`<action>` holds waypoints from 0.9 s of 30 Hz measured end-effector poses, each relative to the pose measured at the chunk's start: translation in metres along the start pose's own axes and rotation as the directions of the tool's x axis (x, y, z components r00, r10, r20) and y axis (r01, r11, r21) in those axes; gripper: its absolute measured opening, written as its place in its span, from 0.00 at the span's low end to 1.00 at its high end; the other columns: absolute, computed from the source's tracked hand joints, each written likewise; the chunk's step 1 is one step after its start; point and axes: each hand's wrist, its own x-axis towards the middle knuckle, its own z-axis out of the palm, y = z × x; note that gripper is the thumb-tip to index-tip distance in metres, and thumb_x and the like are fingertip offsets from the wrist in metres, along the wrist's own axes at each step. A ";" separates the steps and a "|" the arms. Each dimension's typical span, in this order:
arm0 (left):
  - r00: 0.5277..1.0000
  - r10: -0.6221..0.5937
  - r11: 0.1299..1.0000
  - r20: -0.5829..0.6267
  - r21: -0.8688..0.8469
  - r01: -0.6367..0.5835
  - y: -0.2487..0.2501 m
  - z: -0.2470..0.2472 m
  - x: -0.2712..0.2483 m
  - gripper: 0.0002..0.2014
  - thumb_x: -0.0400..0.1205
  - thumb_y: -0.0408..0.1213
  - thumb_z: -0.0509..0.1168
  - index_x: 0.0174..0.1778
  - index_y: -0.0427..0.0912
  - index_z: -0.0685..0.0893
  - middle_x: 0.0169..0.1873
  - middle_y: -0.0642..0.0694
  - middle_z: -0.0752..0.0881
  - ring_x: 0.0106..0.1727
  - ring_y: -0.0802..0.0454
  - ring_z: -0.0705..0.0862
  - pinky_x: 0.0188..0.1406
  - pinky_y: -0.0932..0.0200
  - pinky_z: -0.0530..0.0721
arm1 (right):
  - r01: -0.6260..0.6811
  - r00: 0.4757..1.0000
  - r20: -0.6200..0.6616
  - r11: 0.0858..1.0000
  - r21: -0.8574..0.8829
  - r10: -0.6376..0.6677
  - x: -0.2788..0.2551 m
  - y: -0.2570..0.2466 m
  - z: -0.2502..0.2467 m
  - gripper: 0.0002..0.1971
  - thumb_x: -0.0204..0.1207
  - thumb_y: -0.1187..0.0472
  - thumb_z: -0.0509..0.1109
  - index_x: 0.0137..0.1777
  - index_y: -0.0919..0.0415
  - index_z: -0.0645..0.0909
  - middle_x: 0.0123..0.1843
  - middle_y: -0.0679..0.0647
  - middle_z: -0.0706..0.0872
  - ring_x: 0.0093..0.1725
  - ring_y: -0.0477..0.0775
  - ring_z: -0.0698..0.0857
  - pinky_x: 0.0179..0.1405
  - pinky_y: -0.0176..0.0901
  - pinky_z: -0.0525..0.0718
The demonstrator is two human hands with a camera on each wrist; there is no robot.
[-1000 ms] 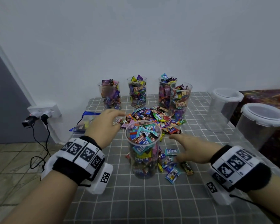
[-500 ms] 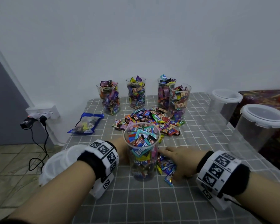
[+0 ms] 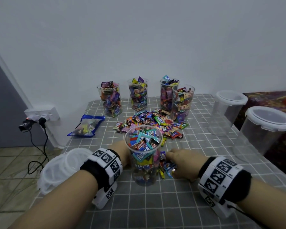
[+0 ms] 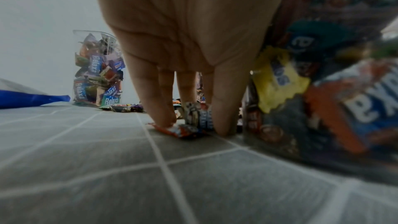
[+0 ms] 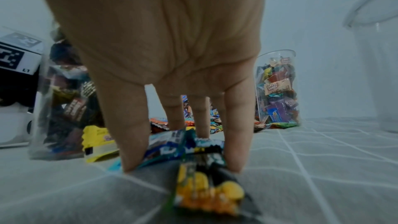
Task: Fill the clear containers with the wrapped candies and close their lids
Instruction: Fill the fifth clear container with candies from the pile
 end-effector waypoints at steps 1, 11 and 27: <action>1.000 -0.007 1.000 -0.016 -0.023 0.006 0.000 0.001 0.001 0.12 0.84 0.35 0.61 0.60 0.35 0.81 0.61 0.39 0.83 0.62 0.42 0.81 0.65 0.54 0.78 | -0.006 1.000 0.000 1.000 -0.007 0.006 0.000 -0.001 -0.001 0.25 0.78 0.55 0.67 0.75 0.53 0.68 0.70 0.54 0.73 0.67 0.57 0.76 0.57 0.45 0.77; 0.985 0.014 0.994 -0.174 -0.101 -0.032 -0.010 0.000 0.004 0.12 0.83 0.33 0.60 0.59 0.35 0.84 0.58 0.39 0.85 0.58 0.42 0.83 0.61 0.50 0.81 | -0.022 0.997 -0.067 0.999 0.043 0.025 0.001 -0.001 -0.004 0.16 0.81 0.64 0.60 0.68 0.56 0.76 0.65 0.55 0.78 0.63 0.57 0.79 0.57 0.47 0.79; 0.848 0.023 0.898 -0.530 -0.362 -0.251 -0.028 -0.015 -0.005 0.12 0.77 0.41 0.71 0.56 0.45 0.85 0.47 0.47 0.88 0.48 0.49 0.85 0.51 0.50 0.84 | -0.035 0.967 -0.231 0.956 0.291 0.106 -0.010 0.014 -0.018 0.03 0.78 0.64 0.64 0.49 0.58 0.77 0.44 0.51 0.78 0.45 0.51 0.77 0.40 0.39 0.71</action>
